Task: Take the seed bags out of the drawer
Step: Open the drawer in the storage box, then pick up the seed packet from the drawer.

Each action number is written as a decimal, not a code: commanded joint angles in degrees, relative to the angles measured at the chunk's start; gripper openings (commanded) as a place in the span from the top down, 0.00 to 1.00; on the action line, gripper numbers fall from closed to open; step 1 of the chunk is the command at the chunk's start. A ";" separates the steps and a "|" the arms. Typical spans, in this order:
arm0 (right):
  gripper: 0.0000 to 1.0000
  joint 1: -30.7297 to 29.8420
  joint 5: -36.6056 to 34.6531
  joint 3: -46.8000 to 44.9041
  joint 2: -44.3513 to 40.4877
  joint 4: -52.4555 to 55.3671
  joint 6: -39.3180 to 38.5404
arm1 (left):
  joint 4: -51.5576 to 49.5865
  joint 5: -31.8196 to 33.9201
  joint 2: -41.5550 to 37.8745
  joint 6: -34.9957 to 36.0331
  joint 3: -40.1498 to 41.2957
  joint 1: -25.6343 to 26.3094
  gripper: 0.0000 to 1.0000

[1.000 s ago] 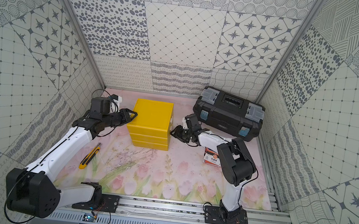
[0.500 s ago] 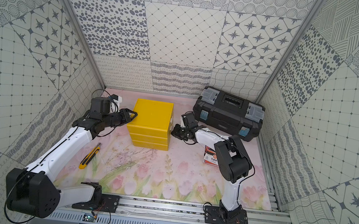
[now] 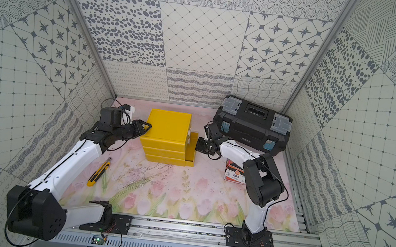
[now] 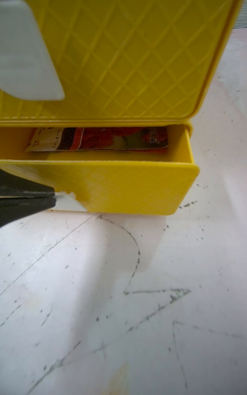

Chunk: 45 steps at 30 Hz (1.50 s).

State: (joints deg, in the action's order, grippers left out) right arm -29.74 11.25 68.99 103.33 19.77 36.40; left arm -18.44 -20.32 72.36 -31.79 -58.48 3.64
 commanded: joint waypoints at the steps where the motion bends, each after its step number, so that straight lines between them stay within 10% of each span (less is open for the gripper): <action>1: 1.00 1.95 -0.93 -1.49 -4.49 1.02 -2.81 | -20.50 0.90 1.40 1.78 1.72 -0.21 0.57; 17: 1.00 10.18 2.21 -6.11 -8.38 2.23 -5.82 | -20.24 0.87 1.38 1.79 2.08 -0.19 0.57; 26: 0.58 10.75 -4.77 -3.77 -11.21 6.23 -6.93 | -20.50 1.05 1.08 1.89 2.06 -0.16 0.57; 45: 0.63 -3.05 -6.11 8.09 -1.36 7.64 -2.32 | -19.79 -0.34 0.84 2.00 2.45 -0.21 0.57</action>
State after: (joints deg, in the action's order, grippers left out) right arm -32.60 6.57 75.53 99.11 27.42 32.51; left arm -17.12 -20.58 71.96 -31.79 -57.58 3.64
